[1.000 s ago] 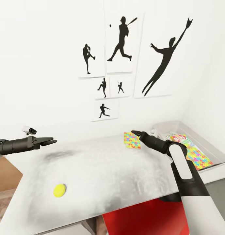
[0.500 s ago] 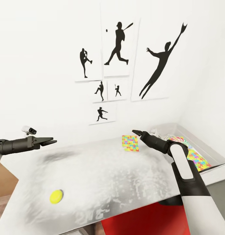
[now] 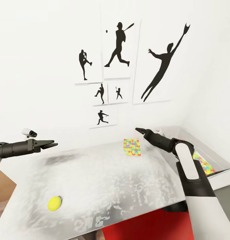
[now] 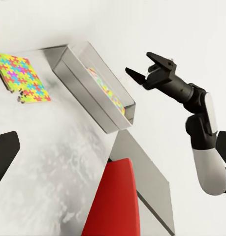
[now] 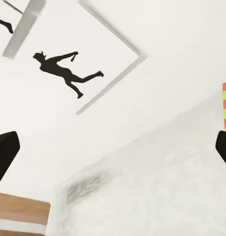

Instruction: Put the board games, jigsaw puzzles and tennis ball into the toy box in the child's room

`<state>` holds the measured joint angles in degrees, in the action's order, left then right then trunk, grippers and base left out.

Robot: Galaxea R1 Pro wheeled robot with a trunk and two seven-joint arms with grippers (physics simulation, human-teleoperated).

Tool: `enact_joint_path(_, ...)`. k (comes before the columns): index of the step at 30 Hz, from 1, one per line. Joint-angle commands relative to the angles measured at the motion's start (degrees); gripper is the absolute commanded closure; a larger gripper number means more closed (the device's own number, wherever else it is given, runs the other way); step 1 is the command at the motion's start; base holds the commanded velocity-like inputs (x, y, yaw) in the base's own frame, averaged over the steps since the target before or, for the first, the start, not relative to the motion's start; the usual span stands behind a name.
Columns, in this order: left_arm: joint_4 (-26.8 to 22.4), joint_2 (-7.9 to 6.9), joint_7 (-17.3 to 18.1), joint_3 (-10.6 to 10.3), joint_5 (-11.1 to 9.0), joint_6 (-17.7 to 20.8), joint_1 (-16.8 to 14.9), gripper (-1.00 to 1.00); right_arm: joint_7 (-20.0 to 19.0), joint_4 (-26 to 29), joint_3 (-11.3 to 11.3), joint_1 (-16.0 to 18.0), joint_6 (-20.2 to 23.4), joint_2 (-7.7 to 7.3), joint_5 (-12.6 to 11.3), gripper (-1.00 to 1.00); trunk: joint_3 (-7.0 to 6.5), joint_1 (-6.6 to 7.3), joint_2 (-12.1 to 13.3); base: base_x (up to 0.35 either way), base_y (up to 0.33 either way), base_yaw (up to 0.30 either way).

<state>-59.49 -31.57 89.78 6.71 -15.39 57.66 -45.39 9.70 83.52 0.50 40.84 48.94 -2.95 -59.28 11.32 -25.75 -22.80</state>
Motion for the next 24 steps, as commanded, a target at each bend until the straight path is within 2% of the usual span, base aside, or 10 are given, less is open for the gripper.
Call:
enact_joint_path(1, 0.0, -0.05, 0.2, 0.0, 0.0, 0.6, 0.0, -1.00, 0.9, -0.1, 0.0, 0.8, 0.5, 0.02, -0.5, -1.00, 0.12, -0.03, -0.1, 0.000, 0.000, 0.000)
enact_joint_path(3, 0.0, -0.44, 0.2, -0.1, 0.0, 0.9, 0.0, -1.00, 3.6, -0.7, -0.1, 4.0, 2.9, 0.44, -0.5, -1.00, 0.12, -0.03, -0.1, 0.000, 0.000, 0.000)
enact_joint_path(4, 0.0, -0.94, 0.2, -0.1, 0.0, 0.9, 0.1, -1.00, 6.3, -1.3, -0.1, 5.8, 4.4, 0.60, -0.5, -1.00, 0.12, -0.03, -0.1, 0.000, 0.000, 0.000)
enact_joint_path(8, 2.4, -2.36, 0.2, -0.1, 0.0, 0.7, 0.6, -1.00, 19.7, -4.3, -0.3, 12.8, 7.7, 1.27, -0.8, -1.00, 0.12, -0.03, -0.1, 0.000, 0.000, 0.000)
enact_joint_path(11, 4.0, -2.68, 0.2, -0.2, 0.2, 0.6, 0.9, -1.00, 29.2, -9.5, -0.6, 17.2, 8.7, 3.39, -0.9, -1.00, 0.12, -0.03, -0.1, 0.000, 0.000, 0.000)
enact_joint_path(12, 4.1, -2.70, 0.2, -0.2, 0.2, 0.6, 0.9, -1.00, 30.4, -10.7, -0.6, 17.8, 8.8, 3.74, -0.9, -1.00, 0.12, -0.03, -0.1, 0.000, 0.000, 0.000)
enact_joint_path(15, 5.3, -3.12, 0.2, -0.2, 0.6, 0.5, 1.0, -1.00, 34.4, -19.0, -0.7, 21.1, 9.2, 4.95, -0.8, -1.00, 0.12, -0.03, -0.1, 0.000, 0.000, 0.000)
enact_joint_path(19, 9.2, -4.84, 0.2, -0.2, 0.9, 0.2, 1.3, -1.00, 35.5, -26.5, -0.7, 23.7, 9.0, 5.85, -0.8, -1.00, 0.12, -0.03, -0.1, 0.000, 0.000, 0.000)
enact_joint_path(24, 11.7, -6.23, 0.2, -0.2, 0.4, -1.0, 1.7, -1.00, 35.6, -30.3, -0.8, 25.4, 8.9, 6.87, -0.5, -1.00, 0.12, -0.03, -0.1, 0.000, 0.000, 0.000)
